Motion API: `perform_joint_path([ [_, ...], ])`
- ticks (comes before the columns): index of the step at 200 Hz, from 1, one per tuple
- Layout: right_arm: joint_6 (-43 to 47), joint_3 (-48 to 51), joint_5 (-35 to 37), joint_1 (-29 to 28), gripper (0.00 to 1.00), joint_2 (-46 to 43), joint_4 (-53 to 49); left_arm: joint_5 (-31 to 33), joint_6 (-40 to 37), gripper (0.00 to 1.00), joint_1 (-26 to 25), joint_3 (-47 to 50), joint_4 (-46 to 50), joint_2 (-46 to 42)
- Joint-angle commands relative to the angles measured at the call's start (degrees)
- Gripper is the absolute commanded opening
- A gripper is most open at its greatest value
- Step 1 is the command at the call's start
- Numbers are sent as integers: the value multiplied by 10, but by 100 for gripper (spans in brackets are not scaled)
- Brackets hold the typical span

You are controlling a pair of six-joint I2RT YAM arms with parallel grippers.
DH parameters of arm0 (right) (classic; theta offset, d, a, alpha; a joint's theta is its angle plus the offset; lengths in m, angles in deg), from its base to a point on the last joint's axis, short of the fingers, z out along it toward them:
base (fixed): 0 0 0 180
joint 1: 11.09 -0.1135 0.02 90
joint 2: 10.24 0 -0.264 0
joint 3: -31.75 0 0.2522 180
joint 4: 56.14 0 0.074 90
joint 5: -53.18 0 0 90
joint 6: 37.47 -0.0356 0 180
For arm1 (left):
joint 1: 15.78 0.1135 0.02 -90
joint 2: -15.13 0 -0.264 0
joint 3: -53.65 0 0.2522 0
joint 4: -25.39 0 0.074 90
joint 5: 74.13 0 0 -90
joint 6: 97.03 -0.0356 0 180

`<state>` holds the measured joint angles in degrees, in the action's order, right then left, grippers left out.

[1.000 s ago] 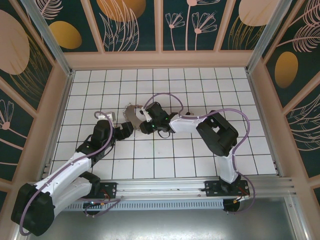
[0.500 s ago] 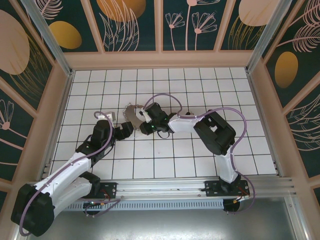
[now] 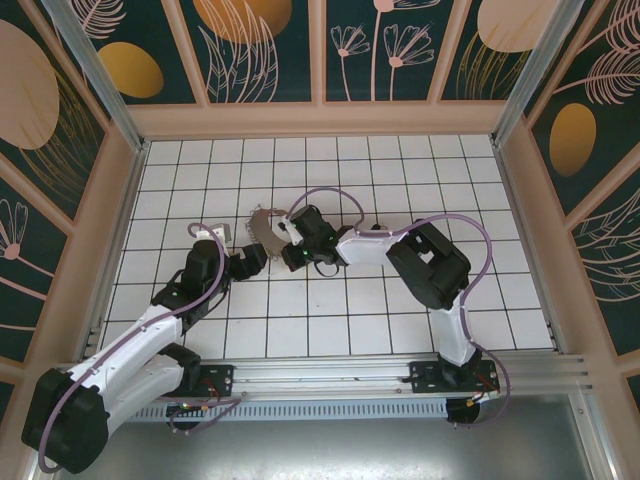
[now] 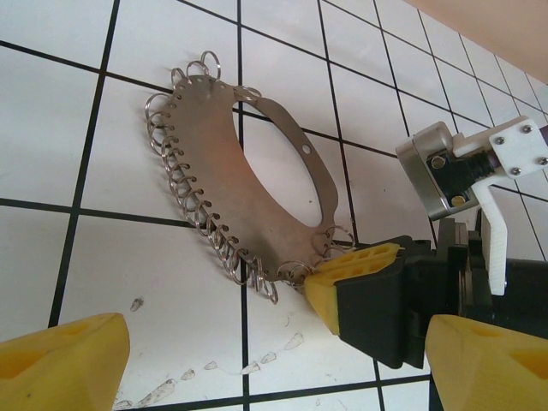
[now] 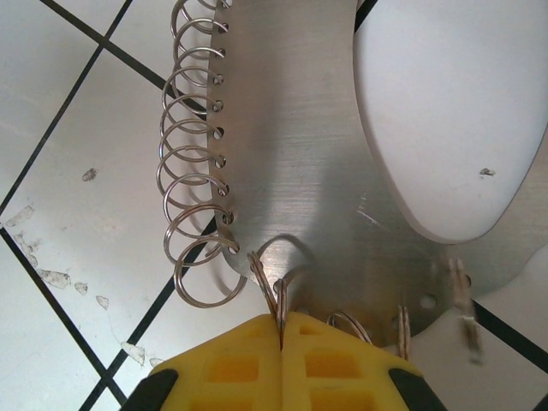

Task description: Put the keys on the keyring

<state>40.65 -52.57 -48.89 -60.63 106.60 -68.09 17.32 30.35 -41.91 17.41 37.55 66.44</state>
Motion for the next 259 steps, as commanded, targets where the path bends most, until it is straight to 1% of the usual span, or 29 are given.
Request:
perform_joint_path([
  [1,25,26,2,3,1,-32,26,-9,-3,88,3,-7,10,-13],
  [53,83,139,-8,2,0,-136,101,-24,-6,86,3,-10,6,-18],
  [70,103,178,-27,2,0,-173,121,-34,-9,86,3,-12,4,-15],
  [95,125,216,-46,2,0,-207,111,-41,-10,85,3,-14,5,-10],
  [117,116,248,-38,2,0,-223,98,-44,-11,85,3,-13,3,-9],
  [146,84,297,-25,-7,0,-240,108,-50,-11,85,3,-13,-2,-8],
  [179,63,322,-9,-18,0,-245,106,-54,-10,85,3,-10,-7,-7],
  [203,55,334,-5,-24,8,-253,119,-56,-10,85,3,-10,-8,-6],
  [223,52,340,-13,-24,10,-258,135,-58,-9,85,3,-10,-11,-4],
  [259,47,342,-26,-23,16,-260,145,-62,-10,85,4,-10,-13,-3],
])
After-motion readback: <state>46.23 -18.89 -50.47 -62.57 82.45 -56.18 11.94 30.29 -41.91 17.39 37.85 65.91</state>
